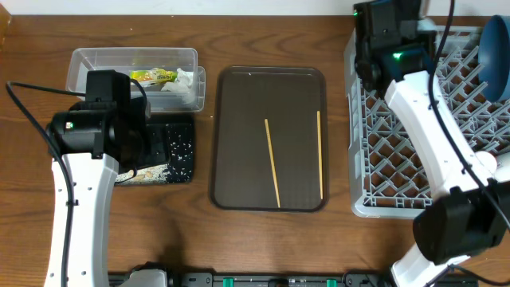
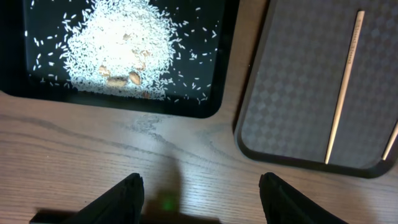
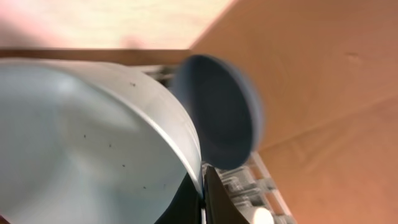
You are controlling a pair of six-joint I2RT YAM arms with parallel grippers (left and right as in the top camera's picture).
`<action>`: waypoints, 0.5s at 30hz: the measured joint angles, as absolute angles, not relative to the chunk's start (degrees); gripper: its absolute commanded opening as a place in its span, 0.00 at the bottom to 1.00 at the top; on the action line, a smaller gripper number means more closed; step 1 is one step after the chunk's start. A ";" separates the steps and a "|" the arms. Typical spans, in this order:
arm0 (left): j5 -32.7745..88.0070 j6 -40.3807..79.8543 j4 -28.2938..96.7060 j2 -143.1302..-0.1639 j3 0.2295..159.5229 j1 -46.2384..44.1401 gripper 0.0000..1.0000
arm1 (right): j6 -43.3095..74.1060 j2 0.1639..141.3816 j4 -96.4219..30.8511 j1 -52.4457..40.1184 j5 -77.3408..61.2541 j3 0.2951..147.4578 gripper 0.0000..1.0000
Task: Sort waste into correct bins and load items into the dishwasher rack
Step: 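Lift the light-blue bowl and place it in the dish rack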
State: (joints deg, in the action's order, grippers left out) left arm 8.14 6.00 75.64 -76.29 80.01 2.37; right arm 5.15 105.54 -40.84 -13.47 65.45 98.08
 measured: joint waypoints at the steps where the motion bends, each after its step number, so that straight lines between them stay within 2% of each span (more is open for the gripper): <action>1: 8.14 6.02 75.66 -76.29 80.01 2.37 0.63 | 4.93 106.17 -39.70 -12.67 67.09 98.06 0.01; 15: 8.14 6.02 75.66 -76.29 80.01 2.37 0.63 | -2.11 115.96 -31.00 -4.43 76.77 98.06 0.01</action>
State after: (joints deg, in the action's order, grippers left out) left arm 8.14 6.02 75.66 -76.29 80.01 2.37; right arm -2.11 115.96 -31.00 -4.43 76.77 98.06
